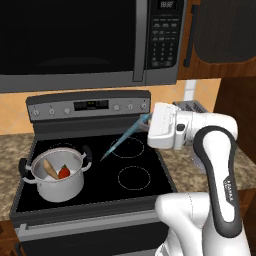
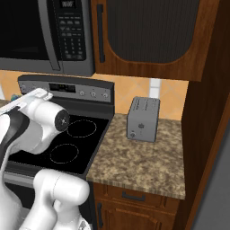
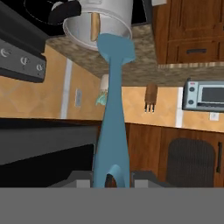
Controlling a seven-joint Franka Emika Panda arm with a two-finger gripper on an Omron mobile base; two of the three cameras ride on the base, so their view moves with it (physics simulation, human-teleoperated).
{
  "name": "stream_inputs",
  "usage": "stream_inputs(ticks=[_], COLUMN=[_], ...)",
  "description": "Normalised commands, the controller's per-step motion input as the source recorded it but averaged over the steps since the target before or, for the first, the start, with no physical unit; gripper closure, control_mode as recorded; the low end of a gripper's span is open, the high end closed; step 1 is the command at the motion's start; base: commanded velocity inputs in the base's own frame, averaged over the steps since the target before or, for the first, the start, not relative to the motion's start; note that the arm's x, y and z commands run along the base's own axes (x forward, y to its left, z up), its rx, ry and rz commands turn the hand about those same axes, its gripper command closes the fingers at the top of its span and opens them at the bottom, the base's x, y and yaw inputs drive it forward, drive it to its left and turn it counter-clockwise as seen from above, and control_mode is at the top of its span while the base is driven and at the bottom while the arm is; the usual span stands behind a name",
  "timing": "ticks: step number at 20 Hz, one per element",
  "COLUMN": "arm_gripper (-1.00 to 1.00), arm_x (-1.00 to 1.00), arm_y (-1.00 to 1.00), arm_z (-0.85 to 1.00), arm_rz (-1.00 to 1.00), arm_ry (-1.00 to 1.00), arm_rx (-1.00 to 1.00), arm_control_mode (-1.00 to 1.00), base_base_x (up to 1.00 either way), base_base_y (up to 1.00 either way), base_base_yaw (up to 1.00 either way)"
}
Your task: Put the sweet potato and tomato in the pot. Retrieve the spatula and lightly stir the vegetables in the pot.
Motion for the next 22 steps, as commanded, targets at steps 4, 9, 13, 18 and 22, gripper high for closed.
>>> stream_inputs(ticks=[4, 9, 13, 18, 22], arm_gripper=[1.00, 1.00, 1.00, 1.00, 1.00], arm_x=[-0.18, -0.28, -0.14, -0.13, 0.00], arm_y=[0.89, 0.60, 0.39, 0.42, 0.49], arm_z=[0.00, 0.07, 0.23, 0.30, 0.04], arm_rz=[0.00, 0.00, 0.00, -0.01, -0.04], arm_ry=[0.00, -0.03, 0.00, -0.10, 0.00], arm_rx=[0.00, -0.05, -0.14, -0.14, -0.13], arm_control_mode=[-1.00, -1.00, -1.00, -1.00, -1.00], base_base_x=[0.00, 0.00, 0.00, 0.00, 0.00], base_base_y=[0.00, 0.00, 0.00, 0.00, 0.00], base_base_yaw=[0.00, 0.00, 0.00, 0.00, 0.00])
